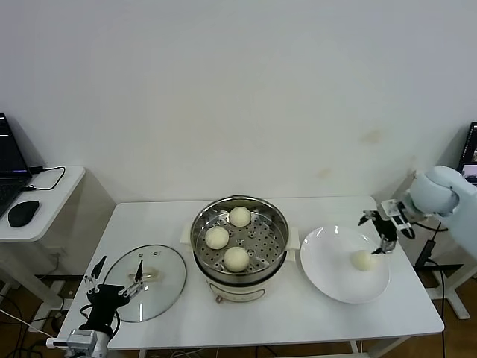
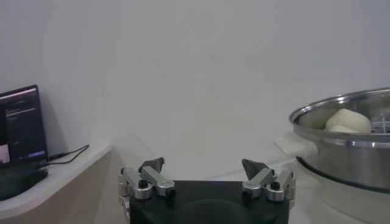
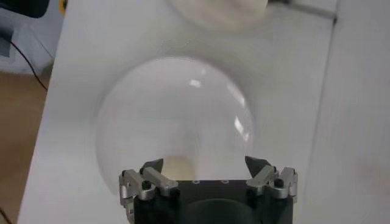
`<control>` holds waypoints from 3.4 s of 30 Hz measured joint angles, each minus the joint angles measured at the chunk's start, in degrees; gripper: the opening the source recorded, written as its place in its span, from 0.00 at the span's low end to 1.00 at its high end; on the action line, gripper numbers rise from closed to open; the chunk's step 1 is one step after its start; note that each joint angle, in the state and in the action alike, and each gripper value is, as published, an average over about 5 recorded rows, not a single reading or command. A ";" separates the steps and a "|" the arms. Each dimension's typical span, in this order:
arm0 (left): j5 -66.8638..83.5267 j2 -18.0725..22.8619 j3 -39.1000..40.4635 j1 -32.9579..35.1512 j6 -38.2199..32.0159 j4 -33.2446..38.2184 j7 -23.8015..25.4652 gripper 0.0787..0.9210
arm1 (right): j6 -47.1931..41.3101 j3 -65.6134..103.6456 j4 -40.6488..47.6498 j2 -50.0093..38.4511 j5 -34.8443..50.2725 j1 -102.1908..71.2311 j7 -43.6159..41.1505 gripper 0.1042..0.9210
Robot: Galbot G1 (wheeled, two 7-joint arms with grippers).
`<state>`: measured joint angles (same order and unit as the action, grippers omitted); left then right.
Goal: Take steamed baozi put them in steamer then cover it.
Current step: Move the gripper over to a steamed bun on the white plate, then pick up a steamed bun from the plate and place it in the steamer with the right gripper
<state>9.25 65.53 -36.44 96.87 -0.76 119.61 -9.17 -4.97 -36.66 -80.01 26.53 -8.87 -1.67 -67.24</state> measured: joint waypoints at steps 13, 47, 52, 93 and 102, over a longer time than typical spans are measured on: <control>-0.04 0.12 -0.13 0.19 0.07 -0.09 0.11 0.88 | 0.75 8.22 7.95 4.26 -6.09 -9.81 2.12 0.88; -0.01 0.26 0.02 0.02 0.34 -0.05 0.21 0.88 | 0.58 10.44 17.81 13.46 -12.41 -12.25 3.32 0.69; 0.00 0.29 -0.04 0.13 0.33 0.11 0.19 0.88 | 0.34 9.92 17.16 12.84 -11.77 -11.52 2.82 0.65; -0.29 0.90 0.20 -1.20 1.01 2.11 0.07 0.88 | -22.75 -28.85 -9.62 18.99 29.71 33.06 9.36 0.61; -0.39 1.31 0.13 -1.44 0.85 2.17 -0.02 0.88 | -29.30 -32.08 -8.75 25.46 34.12 31.84 14.44 0.61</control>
<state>8.85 66.84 -36.31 95.43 0.09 121.79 -9.19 -34.27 -68.75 -88.76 51.99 25.25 30.17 -52.80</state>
